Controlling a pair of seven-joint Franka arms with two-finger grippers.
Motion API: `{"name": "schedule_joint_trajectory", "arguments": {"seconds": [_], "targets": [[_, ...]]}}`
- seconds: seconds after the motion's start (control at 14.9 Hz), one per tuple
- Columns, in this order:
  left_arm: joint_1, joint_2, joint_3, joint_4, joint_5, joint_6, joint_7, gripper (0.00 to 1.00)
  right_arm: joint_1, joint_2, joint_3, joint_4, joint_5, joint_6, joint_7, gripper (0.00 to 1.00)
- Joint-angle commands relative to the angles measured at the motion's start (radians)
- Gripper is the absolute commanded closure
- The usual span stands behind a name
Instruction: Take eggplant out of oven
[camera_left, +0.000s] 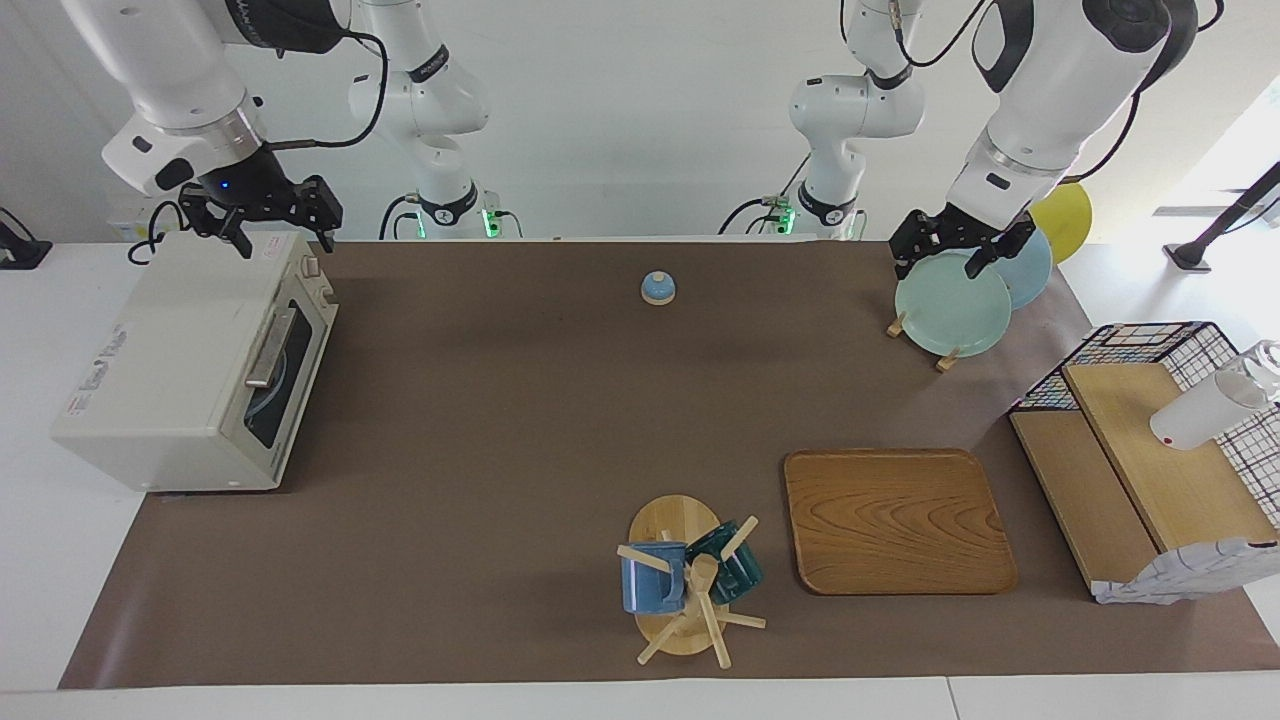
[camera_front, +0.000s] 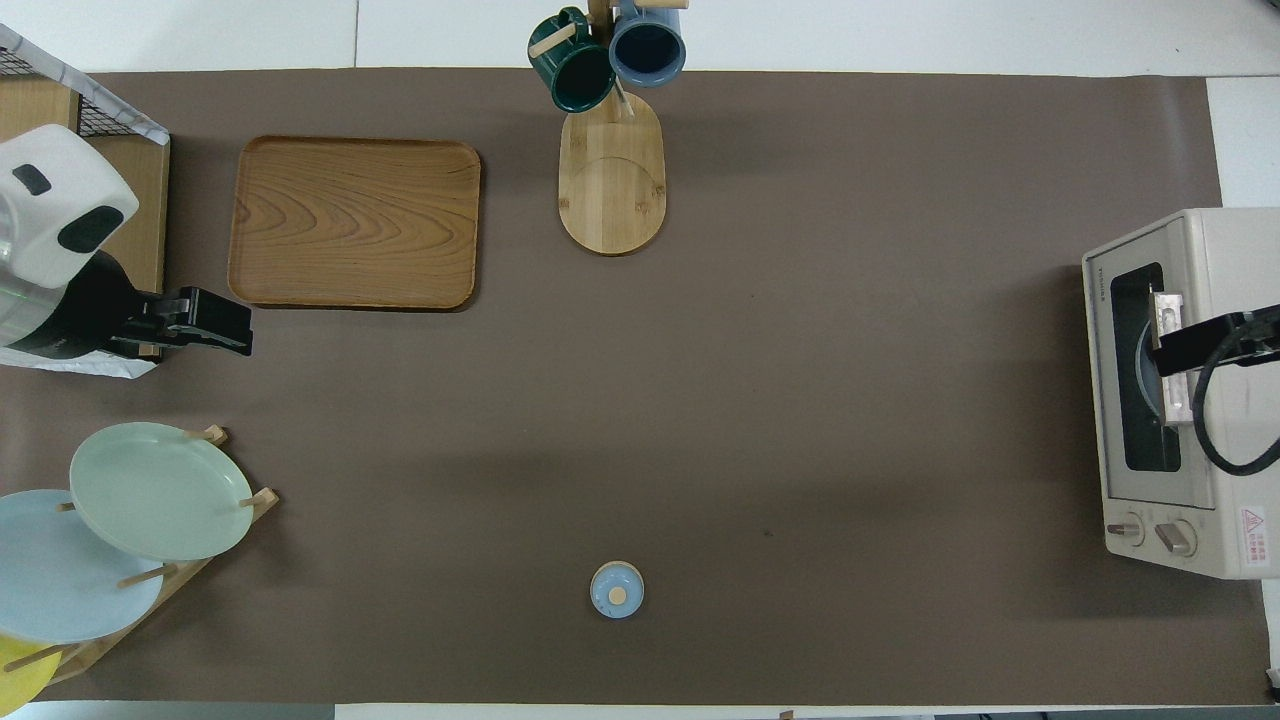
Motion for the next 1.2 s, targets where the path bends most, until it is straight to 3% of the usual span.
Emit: {"name": "schedule_joint_trajectory", "arguments": {"seconds": [0.0, 0.33, 0.4, 0.47, 1.14], "targets": [[0.012, -0.008, -0.009, 0.0, 0.018, -0.009, 0.006, 0.0, 0.001, -0.008, 0.0, -0.003, 0.025, -0.004, 0.01, 0.0], [0.012, -0.009, -0.009, 0.0, 0.018, -0.009, 0.006, 0.0, -0.002, -0.008, 0.007, -0.007, 0.027, 0.002, -0.025, 0.02], [0.012, -0.008, -0.009, 0.0, 0.018, -0.009, 0.006, 0.0, 0.009, -0.008, 0.007, -0.009, 0.025, 0.025, -0.055, 0.76], [0.012, -0.008, -0.009, 0.0, 0.018, -0.009, 0.006, 0.0, 0.01, -0.013, 0.01, -0.018, 0.021, 0.043, -0.064, 1.0], [0.012, -0.008, -0.009, 0.0, 0.018, -0.009, 0.006, 0.0, 0.046, -0.039, 0.015, -0.174, -0.045, 0.264, -0.056, 1.0]]}}
